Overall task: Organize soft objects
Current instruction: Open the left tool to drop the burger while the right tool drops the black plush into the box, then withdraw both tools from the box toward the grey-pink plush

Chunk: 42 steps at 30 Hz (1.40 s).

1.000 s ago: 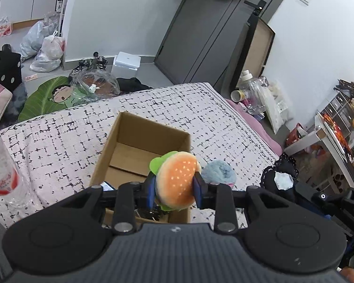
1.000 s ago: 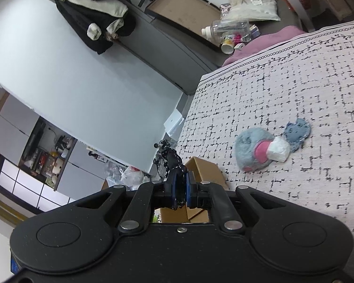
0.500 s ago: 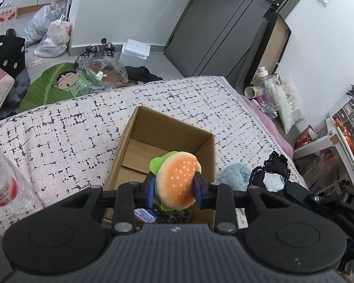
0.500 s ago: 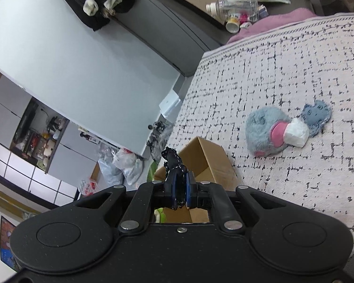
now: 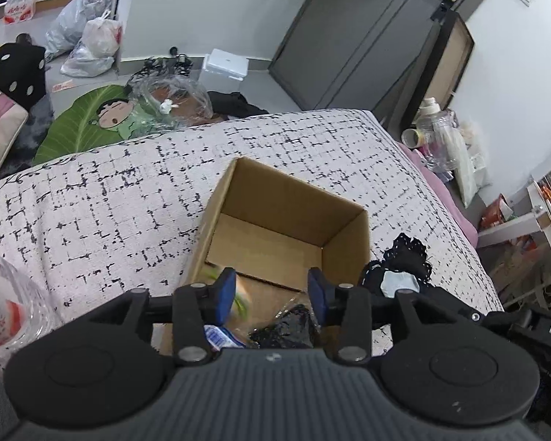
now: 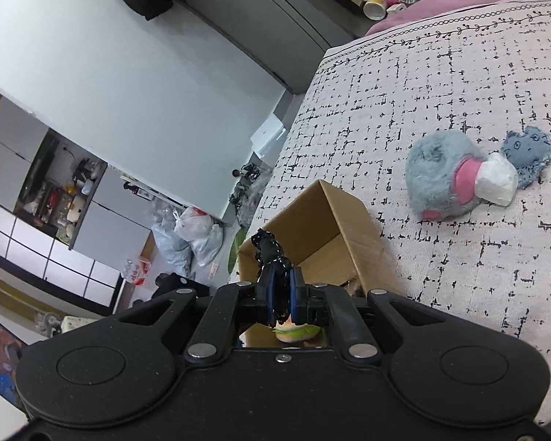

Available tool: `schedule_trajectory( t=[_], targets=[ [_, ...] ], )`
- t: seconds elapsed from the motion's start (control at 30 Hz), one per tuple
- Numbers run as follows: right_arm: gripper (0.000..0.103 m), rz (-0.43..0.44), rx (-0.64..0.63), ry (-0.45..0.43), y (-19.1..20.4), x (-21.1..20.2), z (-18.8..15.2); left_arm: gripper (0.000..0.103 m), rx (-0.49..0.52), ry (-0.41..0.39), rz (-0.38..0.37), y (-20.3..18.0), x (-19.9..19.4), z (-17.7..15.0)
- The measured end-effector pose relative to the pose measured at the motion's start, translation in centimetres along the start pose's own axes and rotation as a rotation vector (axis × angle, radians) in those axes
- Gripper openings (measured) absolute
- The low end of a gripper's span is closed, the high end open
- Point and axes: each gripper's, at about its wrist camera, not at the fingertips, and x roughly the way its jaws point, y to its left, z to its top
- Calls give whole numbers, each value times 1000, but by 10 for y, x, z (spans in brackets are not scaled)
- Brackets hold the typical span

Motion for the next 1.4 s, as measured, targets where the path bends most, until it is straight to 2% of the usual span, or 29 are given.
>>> schedule_trajectory(
  t=[0.07, 0.13, 0.2, 0.27, 0.4, 0.57, 0.67, 0.77, 0.9, 1.0, 1.4],
  targets=[
    [10, -3, -7, 3, 0, 4, -2, 48, -6, -7, 11, 1, 0, 0],
    [17, -10, 0, 21, -1, 10, -4, 49, -1, -11, 17, 2, 0, 0],
    [29, -28, 32, 46, -7, 14, -5, 51, 2, -14, 27, 2, -1, 0],
    [46, -31, 58, 41, -11, 11, -6, 54, 1, -16, 39, 2, -2, 0],
    [59, -62, 65, 10, -16, -4, -1, 68, 10, -20, 65, -1, -5, -2],
    [81, -121, 61, -29, -25, -26, 7, 74, 19, 12, 76, -12, -6, -7],
    [83, -135, 71, -36, -35, -40, 12, 79, 46, 19, 96, -22, -8, -13],
    [86, -137, 84, -53, -46, -52, 16, 80, 81, 10, 122, -34, -13, -19],
    [92, -137, 74, -66, -59, -69, 23, 96, 104, -2, 107, -47, -20, -25],
    [96, -115, 70, -75, -69, -82, 27, 102, 121, -13, 92, -58, -23, -28],
    [103, -107, -7, -89, -97, -115, 40, 103, 182, -48, 77, -101, -32, -46]
  ],
)
